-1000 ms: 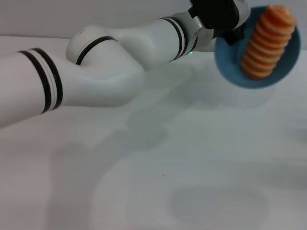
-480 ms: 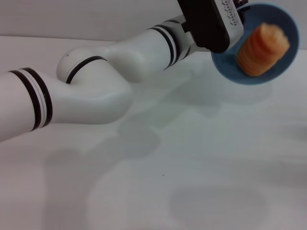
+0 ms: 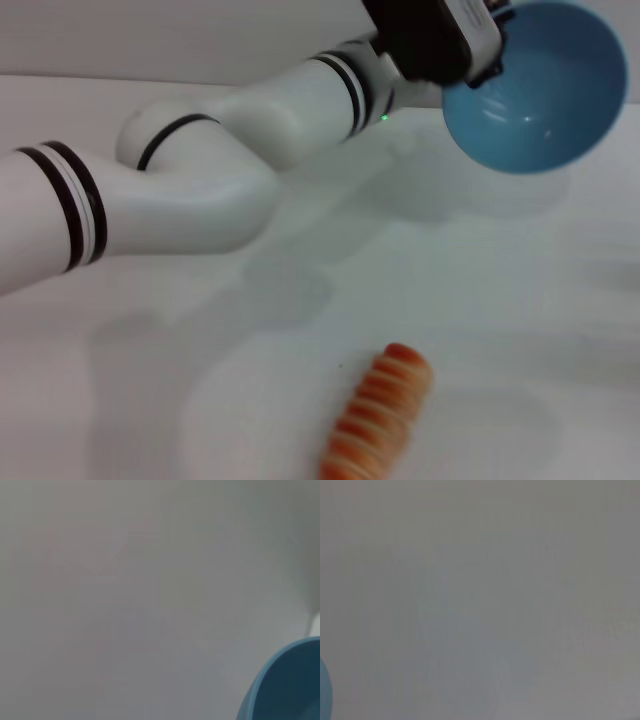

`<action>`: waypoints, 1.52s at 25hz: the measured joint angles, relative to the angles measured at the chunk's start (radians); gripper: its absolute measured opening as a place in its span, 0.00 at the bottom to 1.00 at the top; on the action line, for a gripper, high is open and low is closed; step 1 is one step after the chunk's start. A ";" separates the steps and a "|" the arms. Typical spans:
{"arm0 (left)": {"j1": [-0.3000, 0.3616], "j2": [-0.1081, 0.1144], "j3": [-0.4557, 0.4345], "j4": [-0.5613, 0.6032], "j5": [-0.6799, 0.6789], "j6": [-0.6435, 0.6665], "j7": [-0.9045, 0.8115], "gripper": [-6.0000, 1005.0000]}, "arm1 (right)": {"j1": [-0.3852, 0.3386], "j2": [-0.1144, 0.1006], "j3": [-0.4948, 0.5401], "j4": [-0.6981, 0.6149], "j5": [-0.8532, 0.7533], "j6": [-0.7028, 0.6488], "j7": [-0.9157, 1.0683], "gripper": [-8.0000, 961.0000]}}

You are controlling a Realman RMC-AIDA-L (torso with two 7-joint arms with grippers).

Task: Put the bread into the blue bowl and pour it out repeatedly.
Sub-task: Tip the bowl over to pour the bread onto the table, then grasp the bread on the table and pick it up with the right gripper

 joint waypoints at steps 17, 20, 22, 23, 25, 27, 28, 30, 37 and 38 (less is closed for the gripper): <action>-0.093 0.006 -0.317 -0.158 -0.190 0.331 -0.071 0.01 | 0.124 -0.008 -0.166 -0.093 -0.506 0.004 0.694 0.62; -0.082 0.006 -0.386 -0.161 -0.191 0.338 -0.071 0.01 | 0.168 -0.007 -0.193 -0.101 -0.604 0.004 0.797 0.62; -0.078 0.006 -0.397 -0.160 -0.193 0.336 -0.071 0.01 | 0.192 -0.005 -0.221 -0.096 -0.622 0.004 0.841 0.62; -0.077 0.006 -0.398 -0.160 -0.194 0.334 -0.071 0.01 | 0.207 -0.004 -0.245 -0.094 -0.624 0.004 0.870 0.62; -0.073 0.004 -0.393 -0.161 -0.197 0.326 -0.071 0.01 | 0.256 -0.003 -0.337 -0.074 -0.626 0.004 0.960 0.62; -0.071 0.003 -0.390 -0.161 -0.198 0.322 -0.071 0.01 | 0.274 -0.002 -0.368 -0.064 -0.627 0.007 0.980 0.62; -0.069 0.003 -0.388 -0.162 -0.201 0.316 -0.072 0.01 | 0.289 -0.002 -0.391 -0.056 -0.627 0.012 0.993 0.62; -0.066 0.002 -0.387 -0.164 -0.204 0.311 -0.072 0.01 | 0.320 0.000 -0.438 -0.040 -0.628 0.030 1.020 0.62; -0.049 0.000 -0.370 -0.156 -0.222 0.309 -0.073 0.00 | 0.392 0.009 -0.653 -0.019 -0.626 0.095 1.169 0.62; -0.049 0.000 -0.361 -0.156 -0.227 0.308 -0.073 0.00 | 0.395 0.011 -0.663 -0.019 -0.623 0.095 1.177 0.62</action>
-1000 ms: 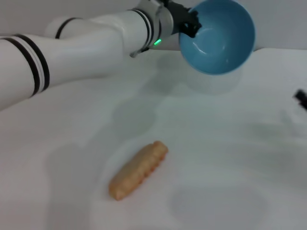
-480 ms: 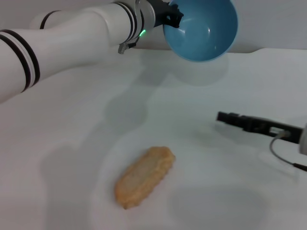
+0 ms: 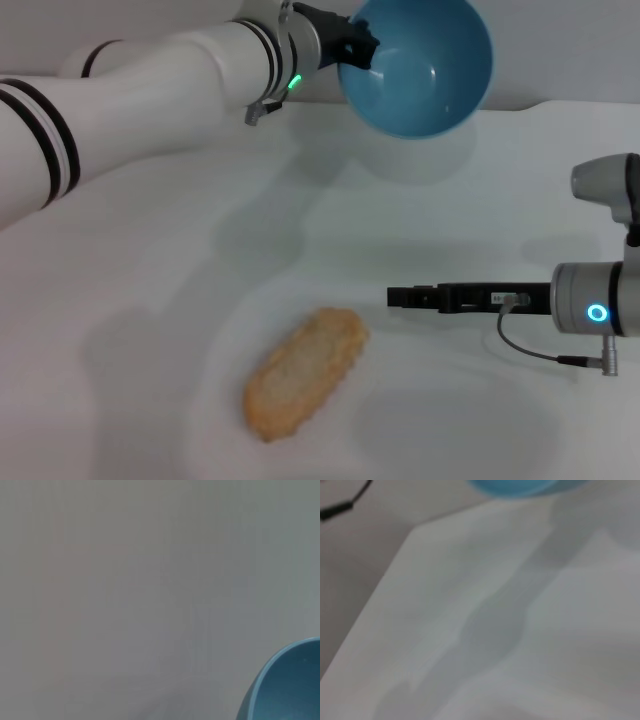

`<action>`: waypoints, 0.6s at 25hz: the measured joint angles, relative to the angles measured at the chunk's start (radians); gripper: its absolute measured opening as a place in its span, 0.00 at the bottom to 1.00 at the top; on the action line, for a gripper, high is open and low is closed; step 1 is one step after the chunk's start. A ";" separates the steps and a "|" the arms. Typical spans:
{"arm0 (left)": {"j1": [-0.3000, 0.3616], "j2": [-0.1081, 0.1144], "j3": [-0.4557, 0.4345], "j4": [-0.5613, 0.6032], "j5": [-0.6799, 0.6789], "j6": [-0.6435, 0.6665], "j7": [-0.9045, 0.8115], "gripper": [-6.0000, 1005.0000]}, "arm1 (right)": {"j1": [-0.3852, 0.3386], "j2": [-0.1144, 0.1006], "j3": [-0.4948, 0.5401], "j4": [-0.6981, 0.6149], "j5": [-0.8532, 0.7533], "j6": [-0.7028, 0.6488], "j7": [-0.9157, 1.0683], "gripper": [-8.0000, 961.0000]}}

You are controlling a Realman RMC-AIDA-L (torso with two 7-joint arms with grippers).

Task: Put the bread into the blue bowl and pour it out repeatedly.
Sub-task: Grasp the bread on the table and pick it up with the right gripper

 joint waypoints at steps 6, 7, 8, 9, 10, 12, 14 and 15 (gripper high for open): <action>0.002 0.000 0.022 0.001 -0.018 -0.014 -0.001 0.01 | 0.009 0.006 -0.011 0.003 0.013 -0.006 0.030 0.62; 0.002 0.000 0.024 0.001 -0.019 -0.015 -0.001 0.01 | 0.009 0.007 -0.012 0.005 0.021 -0.005 0.029 0.62; 0.002 0.000 0.028 0.003 -0.020 -0.020 -0.001 0.01 | 0.016 0.007 -0.030 0.021 0.061 -0.004 0.022 0.62; 0.002 0.000 0.029 0.004 -0.021 -0.023 -0.001 0.01 | 0.024 0.008 -0.047 0.032 0.085 -0.003 0.020 0.62; 0.002 0.000 0.029 0.004 -0.021 -0.023 -0.001 0.01 | 0.024 0.008 -0.047 0.032 0.085 -0.003 0.020 0.62; 0.002 0.000 0.030 0.006 -0.025 -0.025 -0.001 0.01 | 0.045 0.008 -0.087 0.056 0.122 0.004 0.019 0.62; 0.002 0.000 0.038 0.006 -0.029 -0.027 -0.001 0.01 | 0.062 0.008 -0.108 0.074 0.137 0.014 0.020 0.62; 0.002 0.000 0.038 0.006 -0.029 -0.027 -0.001 0.01 | 0.069 0.008 -0.113 0.082 0.138 0.020 0.024 0.62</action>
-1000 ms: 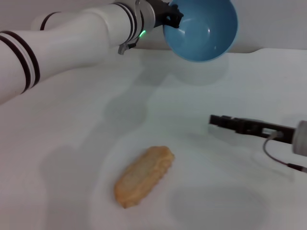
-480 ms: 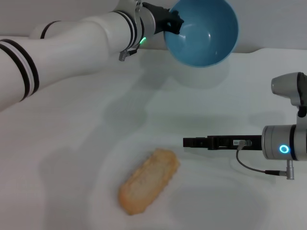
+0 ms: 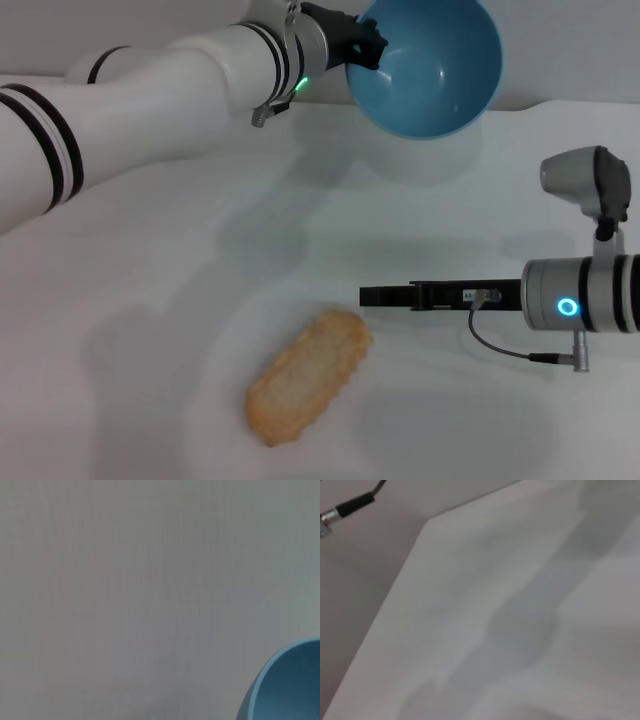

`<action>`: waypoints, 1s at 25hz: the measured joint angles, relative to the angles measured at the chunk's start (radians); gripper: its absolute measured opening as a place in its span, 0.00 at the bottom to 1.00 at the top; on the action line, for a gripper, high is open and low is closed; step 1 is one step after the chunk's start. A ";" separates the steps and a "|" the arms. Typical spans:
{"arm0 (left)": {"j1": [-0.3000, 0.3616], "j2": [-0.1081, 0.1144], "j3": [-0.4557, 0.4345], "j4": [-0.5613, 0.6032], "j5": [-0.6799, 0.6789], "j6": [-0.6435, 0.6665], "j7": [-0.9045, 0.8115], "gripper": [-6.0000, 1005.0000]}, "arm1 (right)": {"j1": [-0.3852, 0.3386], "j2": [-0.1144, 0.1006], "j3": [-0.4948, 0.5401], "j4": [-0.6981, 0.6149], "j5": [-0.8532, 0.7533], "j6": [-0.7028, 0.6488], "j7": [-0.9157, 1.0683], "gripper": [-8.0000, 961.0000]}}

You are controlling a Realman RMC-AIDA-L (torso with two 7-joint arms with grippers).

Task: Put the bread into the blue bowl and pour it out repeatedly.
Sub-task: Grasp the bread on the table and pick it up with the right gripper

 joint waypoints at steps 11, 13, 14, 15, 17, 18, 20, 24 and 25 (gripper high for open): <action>0.001 0.000 0.008 0.013 -0.006 -0.001 0.000 0.01 | 0.027 0.000 -0.028 0.028 0.001 0.002 0.047 0.62; 0.003 0.000 0.027 0.015 -0.019 -0.006 0.000 0.01 | 0.033 0.000 -0.030 0.036 0.002 0.003 0.051 0.62; 0.003 0.000 0.027 0.015 -0.019 -0.006 0.000 0.01 | 0.033 0.000 -0.030 0.036 0.002 0.003 0.051 0.62; 0.003 0.000 0.037 0.015 -0.029 -0.013 0.000 0.01 | 0.034 0.000 -0.031 0.036 0.002 0.002 0.051 0.62; 0.004 0.000 0.055 0.015 -0.044 -0.023 0.000 0.01 | 0.041 0.000 -0.035 0.038 0.002 0.000 0.053 0.62; 0.004 0.000 0.055 0.015 -0.044 -0.023 0.000 0.01 | 0.047 0.000 -0.039 0.042 0.002 0.000 0.056 0.62; 0.005 0.000 0.069 0.016 -0.060 -0.029 -0.004 0.01 | 0.061 0.000 -0.050 0.057 0.002 0.002 0.058 0.62; 0.006 0.000 0.072 0.016 -0.064 -0.031 -0.008 0.01 | 0.083 0.000 -0.056 0.072 0.002 0.018 0.052 0.62; 0.008 0.000 0.072 0.016 -0.064 -0.032 -0.008 0.01 | 0.085 0.000 -0.057 0.070 0.002 0.021 0.052 0.62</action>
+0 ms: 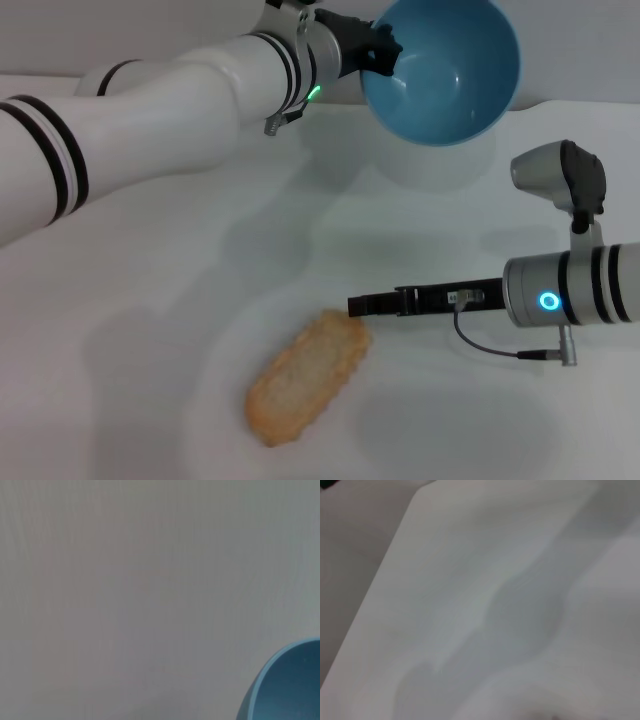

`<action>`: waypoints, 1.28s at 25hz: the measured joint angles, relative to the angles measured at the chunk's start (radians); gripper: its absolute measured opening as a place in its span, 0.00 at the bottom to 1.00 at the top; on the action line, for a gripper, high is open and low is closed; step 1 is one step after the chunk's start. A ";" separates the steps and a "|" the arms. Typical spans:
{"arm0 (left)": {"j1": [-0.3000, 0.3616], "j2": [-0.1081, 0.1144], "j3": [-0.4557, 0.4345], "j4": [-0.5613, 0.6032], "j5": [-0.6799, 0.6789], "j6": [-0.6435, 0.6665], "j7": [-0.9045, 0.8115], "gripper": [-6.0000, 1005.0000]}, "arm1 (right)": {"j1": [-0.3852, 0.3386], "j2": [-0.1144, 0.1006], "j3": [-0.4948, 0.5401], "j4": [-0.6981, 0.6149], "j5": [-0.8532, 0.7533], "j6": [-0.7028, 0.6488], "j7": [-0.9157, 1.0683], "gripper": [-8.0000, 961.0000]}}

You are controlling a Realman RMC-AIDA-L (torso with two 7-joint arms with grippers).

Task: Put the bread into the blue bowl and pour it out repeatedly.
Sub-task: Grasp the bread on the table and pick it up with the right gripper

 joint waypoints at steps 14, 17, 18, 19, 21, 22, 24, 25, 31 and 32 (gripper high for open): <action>0.023 0.000 0.001 0.013 -0.002 -0.003 -0.002 0.01 | -0.022 -0.015 -0.041 -0.107 -0.003 0.001 0.004 0.62; 0.024 0.000 0.005 0.015 -0.002 0.001 -0.002 0.01 | -0.041 -0.020 -0.046 -0.149 -0.034 -0.018 0.028 0.62; 0.024 0.000 0.006 0.016 -0.002 0.001 -0.002 0.01 | -0.043 -0.021 -0.043 -0.157 -0.039 -0.017 0.024 0.62; 0.024 0.000 0.008 0.018 -0.002 0.001 -0.002 0.01 | -0.046 -0.022 -0.040 -0.168 -0.042 -0.015 0.016 0.62; 0.024 0.000 0.008 0.019 -0.002 0.001 -0.002 0.01 | -0.050 -0.022 -0.039 -0.182 -0.042 -0.013 0.006 0.62; 0.024 0.001 0.009 0.019 -0.002 0.001 -0.002 0.01 | -0.055 -0.022 -0.039 -0.205 -0.040 -0.003 -0.006 0.62; 0.020 0.001 0.008 0.017 -0.002 -0.001 -0.002 0.00 | -0.052 -0.020 -0.042 -0.203 -0.039 0.002 -0.006 0.62; 0.020 0.001 0.008 0.017 -0.002 -0.001 -0.002 0.01 | -0.046 -0.017 -0.048 -0.196 -0.039 0.006 -0.004 0.62; 0.021 0.003 0.008 0.026 -0.002 0.001 -0.002 0.01 | -0.018 0.001 -0.178 -0.146 0.051 0.010 0.006 0.62; 0.022 0.003 0.008 0.026 -0.002 0.001 -0.002 0.01 | -0.018 0.001 -0.215 -0.144 0.094 0.010 0.006 0.62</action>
